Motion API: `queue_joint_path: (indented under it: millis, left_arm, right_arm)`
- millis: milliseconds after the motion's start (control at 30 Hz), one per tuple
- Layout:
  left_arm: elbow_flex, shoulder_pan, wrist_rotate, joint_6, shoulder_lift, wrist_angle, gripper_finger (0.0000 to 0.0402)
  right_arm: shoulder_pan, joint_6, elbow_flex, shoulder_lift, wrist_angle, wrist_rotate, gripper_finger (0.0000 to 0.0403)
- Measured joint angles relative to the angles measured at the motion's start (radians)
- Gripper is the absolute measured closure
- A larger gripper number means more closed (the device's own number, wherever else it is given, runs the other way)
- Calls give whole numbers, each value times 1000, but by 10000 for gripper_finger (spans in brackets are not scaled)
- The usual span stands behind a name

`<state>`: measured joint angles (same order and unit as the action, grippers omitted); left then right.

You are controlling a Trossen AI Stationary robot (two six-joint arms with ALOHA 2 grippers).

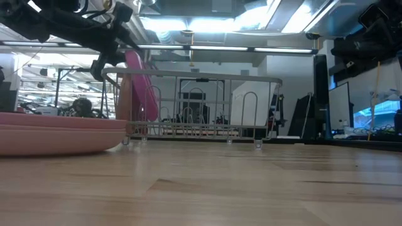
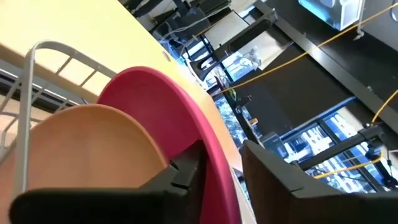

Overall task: Sort dishes
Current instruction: Put the dark pink plate into the dish rack

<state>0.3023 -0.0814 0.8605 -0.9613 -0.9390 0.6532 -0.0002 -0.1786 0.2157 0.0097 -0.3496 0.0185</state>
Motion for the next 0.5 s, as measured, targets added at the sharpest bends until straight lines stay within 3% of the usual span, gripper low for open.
queue_joint_path:
  millis: [200,500]
  left_arm:
    - [0,0,-12,10,0,42,275]
    - [6,0,-14,161,40,47,272]
  right_arm:
    - [0,0,0,0,0,0,358]
    - [0,0,0,0,-21,0,358]
